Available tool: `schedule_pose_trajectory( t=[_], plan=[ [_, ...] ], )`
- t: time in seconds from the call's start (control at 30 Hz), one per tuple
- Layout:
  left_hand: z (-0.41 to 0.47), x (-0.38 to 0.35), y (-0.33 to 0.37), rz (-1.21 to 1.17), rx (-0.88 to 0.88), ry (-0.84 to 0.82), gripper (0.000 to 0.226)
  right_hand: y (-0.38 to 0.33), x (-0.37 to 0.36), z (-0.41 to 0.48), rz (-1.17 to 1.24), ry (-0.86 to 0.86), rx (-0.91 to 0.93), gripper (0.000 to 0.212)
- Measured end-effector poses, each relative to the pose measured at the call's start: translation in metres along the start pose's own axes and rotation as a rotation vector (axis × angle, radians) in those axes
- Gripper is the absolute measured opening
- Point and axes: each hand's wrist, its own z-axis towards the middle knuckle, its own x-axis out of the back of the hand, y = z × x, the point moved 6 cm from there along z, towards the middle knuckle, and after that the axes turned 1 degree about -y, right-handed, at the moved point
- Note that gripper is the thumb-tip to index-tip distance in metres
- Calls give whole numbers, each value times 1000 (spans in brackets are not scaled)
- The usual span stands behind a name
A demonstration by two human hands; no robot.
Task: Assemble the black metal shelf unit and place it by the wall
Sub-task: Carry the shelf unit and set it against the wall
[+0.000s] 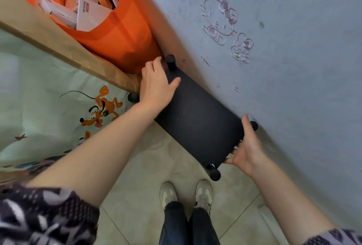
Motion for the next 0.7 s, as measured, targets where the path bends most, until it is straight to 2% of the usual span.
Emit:
schedule_pose_trajectory(
  t=[0.1, 0.17, 0.23, 0.33, 0.5, 0.7],
  plan=[
    [25, -17, -16, -68, 230, -219, 83, -5, 1, 2, -17, 9, -19, 70],
    [33, -27, -23, -69, 291, -320, 83, -8, 0, 2, -24, 13, -16, 48],
    [37, -33, -26, -97, 314, -339, 84, -8, 0, 3, -25, 24, -6, 28],
    [40, -38, -28, -67, 285, -328, 82, -7, 1, 0, -13, 49, 40, 16],
    [48, -37, -19, -44, 245, -314, 74, -6, 0, 0, 16, -10, 87, 11],
    [50, -27, -37, -101, 300, -263, 77, -11, -16, 9, -139, -35, 94, 27]
  ],
)
